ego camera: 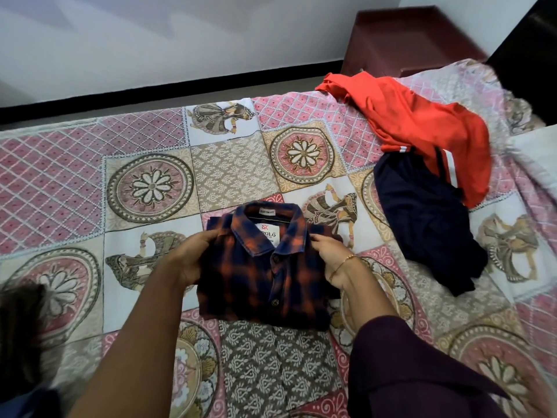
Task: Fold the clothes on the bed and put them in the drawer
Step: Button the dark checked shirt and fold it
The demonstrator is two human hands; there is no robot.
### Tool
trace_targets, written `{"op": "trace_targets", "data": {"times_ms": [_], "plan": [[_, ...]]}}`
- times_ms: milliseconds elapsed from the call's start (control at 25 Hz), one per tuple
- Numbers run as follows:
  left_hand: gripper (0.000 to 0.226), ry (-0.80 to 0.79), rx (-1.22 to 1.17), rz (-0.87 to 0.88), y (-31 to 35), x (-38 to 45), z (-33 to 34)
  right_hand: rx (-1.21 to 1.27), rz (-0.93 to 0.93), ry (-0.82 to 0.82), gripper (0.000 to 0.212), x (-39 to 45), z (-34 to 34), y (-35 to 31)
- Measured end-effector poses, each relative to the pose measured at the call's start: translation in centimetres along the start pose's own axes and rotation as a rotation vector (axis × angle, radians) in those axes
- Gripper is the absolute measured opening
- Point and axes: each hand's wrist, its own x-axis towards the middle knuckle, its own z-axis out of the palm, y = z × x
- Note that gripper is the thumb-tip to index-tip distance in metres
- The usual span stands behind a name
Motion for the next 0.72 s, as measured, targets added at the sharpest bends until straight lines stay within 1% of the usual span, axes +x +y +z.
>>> {"op": "trace_targets", "data": {"times_ms": [40,80,120,160,200,240,280,320,400,440,480,520,600,680,720], "plan": [[0.045,-0.033,0.021,-0.010,0.0,0.1,-0.2,0.000,-0.013,-0.049,0.018,-0.5,-0.1,-0.1],[0.046,-0.062,0.037,-0.014,0.1,-0.2,-0.1,0.013,-0.033,-0.065,0.017,-0.8,-0.2,-0.1],[0.044,-0.074,0.042,0.012,0.2,-0.2,0.0,0.051,-0.058,-0.044,0.017,-0.9,-0.3,-0.2],[0.037,-0.056,0.043,0.058,0.3,-0.3,0.1,0.092,-0.086,0.027,0.019,-0.6,-0.6,-0.1],[0.029,-0.014,0.032,0.103,0.4,0.0,-0.1,0.140,-0.112,0.131,0.022,-0.2,-1.0,0.0],[0.023,0.043,0.016,0.138,0.7,0.1,-0.2,0.158,-0.138,0.246,0.026,0.5,-1.5,0.1],[0.021,0.112,0.044,0.177,0.9,0.5,-0.3,0.134,-0.168,0.334,0.030,1.0,-2.1,0.3],[0.022,0.188,0.164,0.232,1.1,1.0,-0.6,0.059,-0.195,0.396,0.033,1.4,-2.6,0.5],[0.018,0.359,0.668,0.393,1.6,2.4,-1.2,-0.154,-0.239,0.461,0.034,1.8,-3.4,0.5],[0.016,0.430,0.870,0.457,1.6,2.8,-1.2,-0.263,-0.267,0.474,0.032,1.7,-3.6,0.3],[0.016,0.465,0.946,0.488,1.5,3.1,-1.1,-0.363,-0.297,0.481,0.027,1.6,-3.7,0.0],[0.017,0.484,0.935,0.508,1.2,3.4,-1.0,-0.462,-0.324,0.488,0.022,1.6,-3.7,-0.2],[0.019,0.550,0.903,0.577,0.5,4.0,-0.6,-0.629,-0.398,0.542,0.022,2.0,-3.0,-0.3],[0.019,0.531,0.864,0.669,-0.1,5.2,-0.2,-0.715,-0.510,0.614,0.024,3.0,-2.1,0.2],[0.020,0.508,0.832,0.693,-0.1,5.7,0.0,-0.723,-0.529,0.646,0.024,3.6,-1.8,0.6]]}}
